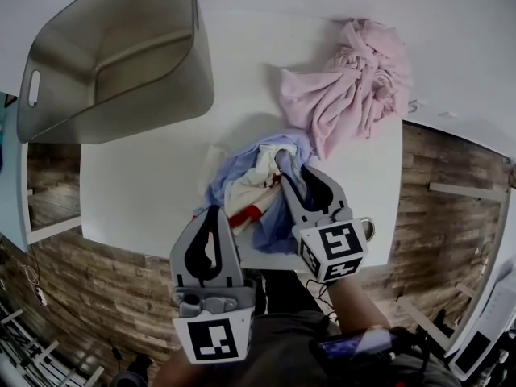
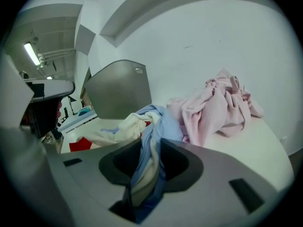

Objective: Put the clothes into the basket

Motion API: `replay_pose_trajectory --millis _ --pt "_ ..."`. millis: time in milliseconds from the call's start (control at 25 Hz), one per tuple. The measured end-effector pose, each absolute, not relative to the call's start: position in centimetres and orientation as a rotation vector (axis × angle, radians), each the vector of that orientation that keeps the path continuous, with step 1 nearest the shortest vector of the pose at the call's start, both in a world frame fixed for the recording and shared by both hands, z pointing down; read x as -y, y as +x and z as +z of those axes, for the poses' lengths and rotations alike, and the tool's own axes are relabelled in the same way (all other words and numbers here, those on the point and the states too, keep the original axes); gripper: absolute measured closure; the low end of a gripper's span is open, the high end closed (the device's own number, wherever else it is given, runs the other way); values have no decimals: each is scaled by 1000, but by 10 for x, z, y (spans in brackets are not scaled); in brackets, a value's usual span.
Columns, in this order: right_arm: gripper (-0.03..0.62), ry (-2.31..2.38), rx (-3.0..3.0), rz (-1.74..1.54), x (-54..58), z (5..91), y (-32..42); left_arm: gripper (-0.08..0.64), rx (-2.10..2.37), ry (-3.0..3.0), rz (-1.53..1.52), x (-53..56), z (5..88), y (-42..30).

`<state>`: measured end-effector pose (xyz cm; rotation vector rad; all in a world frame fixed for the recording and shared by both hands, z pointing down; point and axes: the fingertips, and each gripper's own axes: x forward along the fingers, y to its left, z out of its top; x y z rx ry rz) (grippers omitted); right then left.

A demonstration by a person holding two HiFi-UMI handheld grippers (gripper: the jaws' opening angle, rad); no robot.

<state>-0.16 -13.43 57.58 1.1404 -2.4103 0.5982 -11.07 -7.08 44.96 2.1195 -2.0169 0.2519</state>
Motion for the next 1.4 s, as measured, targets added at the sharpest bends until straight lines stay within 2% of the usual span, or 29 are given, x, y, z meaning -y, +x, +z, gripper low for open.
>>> replay_pose_trajectory --millis 120,200,480,1200,1400 --pt "516 1115 2422 559 132 568 -3 555 2038 2106 247 67 443 -113" --pt "531 1110 2434 560 130 562 -4 555 2054 2102 242 65 437 -115" --pt "541 1111 2527 476 127 523 -12 555 2126 2078 208 57 409 -123" --pt "545 1077 2820 130 132 347 -44 555 2263 2208 -27 64 290 -124" --pt "545 1081 2861 62 146 303 -70 555 2318 2199 -66 75 265 -160"
